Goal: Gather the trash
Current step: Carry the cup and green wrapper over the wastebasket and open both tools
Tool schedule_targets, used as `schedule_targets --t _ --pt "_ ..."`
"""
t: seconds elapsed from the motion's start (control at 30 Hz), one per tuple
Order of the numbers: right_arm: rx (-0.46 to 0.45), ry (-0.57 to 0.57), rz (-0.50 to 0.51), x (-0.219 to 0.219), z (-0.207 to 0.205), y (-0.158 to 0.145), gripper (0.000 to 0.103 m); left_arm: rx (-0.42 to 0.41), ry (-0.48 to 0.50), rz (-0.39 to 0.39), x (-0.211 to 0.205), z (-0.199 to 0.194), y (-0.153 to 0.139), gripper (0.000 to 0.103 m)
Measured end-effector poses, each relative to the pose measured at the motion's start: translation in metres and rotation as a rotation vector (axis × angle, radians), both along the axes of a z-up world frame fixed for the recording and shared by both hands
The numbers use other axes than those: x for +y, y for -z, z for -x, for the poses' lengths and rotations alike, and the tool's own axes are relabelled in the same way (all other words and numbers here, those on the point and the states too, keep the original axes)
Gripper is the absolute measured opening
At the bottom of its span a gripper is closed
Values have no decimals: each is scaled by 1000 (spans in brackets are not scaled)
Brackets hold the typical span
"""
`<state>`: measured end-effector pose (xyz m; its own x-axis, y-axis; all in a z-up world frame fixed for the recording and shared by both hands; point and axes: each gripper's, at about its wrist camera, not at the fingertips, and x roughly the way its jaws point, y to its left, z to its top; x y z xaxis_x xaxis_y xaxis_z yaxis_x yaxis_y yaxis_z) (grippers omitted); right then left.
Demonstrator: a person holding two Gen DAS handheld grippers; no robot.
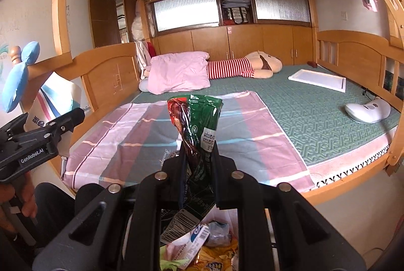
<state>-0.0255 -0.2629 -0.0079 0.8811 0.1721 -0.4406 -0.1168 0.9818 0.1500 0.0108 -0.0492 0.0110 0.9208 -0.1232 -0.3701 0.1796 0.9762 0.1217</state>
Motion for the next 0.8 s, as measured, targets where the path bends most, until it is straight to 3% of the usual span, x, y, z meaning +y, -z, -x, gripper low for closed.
schedule_targets --t 0.43,0.6,0.7,0.73,0.8 --pt "75 -21 10 0 -5 23 18 18 20 -28 -21 4 13 74" --pt "177 -29 -16 6 -22 46 20 40 20 -14 -14 -2 16 74" --pt "254 -26 -64 5 -33 65 38 64 28 2 -10 -6 19 74" --pt "274 -17 -84 3 -35 69 49 75 35 10 -9 -7 21 74" --pt "271 3 -104 -1 -34 69 53 97 48 23 -8 -11 24 74"
